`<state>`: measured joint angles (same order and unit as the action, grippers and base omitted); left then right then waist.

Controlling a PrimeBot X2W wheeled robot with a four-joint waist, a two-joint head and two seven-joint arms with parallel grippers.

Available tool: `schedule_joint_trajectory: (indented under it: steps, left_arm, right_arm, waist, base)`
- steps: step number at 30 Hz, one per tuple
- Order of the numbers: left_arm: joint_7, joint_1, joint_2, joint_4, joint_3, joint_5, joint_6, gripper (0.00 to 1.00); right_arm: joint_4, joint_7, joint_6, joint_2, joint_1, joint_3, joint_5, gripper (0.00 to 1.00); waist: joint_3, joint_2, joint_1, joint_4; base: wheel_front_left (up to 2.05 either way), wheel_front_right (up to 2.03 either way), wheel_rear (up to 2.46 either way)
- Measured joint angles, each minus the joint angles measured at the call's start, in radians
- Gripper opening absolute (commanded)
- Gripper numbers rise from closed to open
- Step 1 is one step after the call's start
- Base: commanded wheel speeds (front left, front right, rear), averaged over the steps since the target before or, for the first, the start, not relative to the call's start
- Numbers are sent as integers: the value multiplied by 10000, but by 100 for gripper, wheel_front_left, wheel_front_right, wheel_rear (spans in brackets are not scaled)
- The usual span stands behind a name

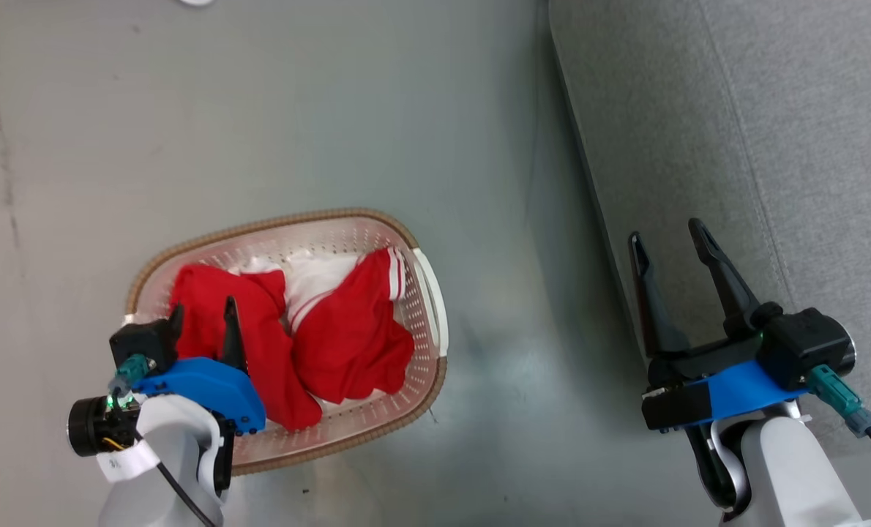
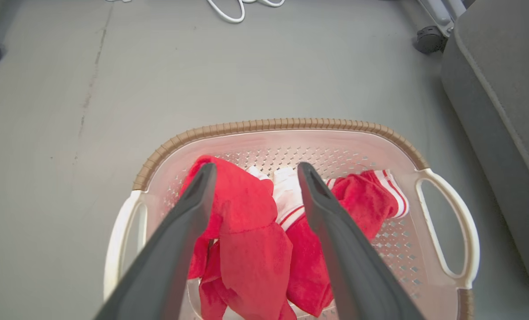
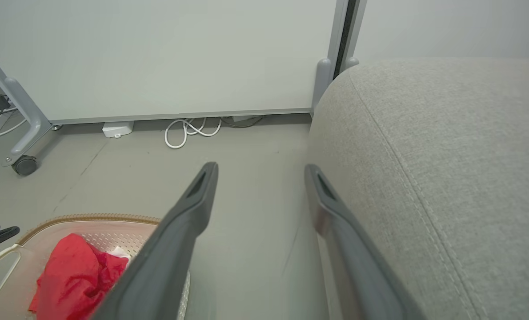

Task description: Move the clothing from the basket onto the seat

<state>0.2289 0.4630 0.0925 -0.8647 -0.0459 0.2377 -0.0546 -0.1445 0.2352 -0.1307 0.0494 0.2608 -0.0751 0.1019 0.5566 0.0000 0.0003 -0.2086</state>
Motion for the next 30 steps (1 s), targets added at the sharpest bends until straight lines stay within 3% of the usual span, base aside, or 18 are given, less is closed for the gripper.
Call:
schedule_joint_trajectory:
  steps: [17,30]
  left_arm:
    - [-119,1467,-23,-2054,245,493,454,100]
    - [-330,2239,2,-2924,326,941,284,100]
  right_arm:
    - [-142,230,0,4,599,-395,420,100]
    - [-19,263,0,4,806,-403,527,100]
  waist:
    - [1663,-1,-1,-303]
    - [2327,0,-2,-498]
  base:
    - [0,0,0]
    - [0,0,0]
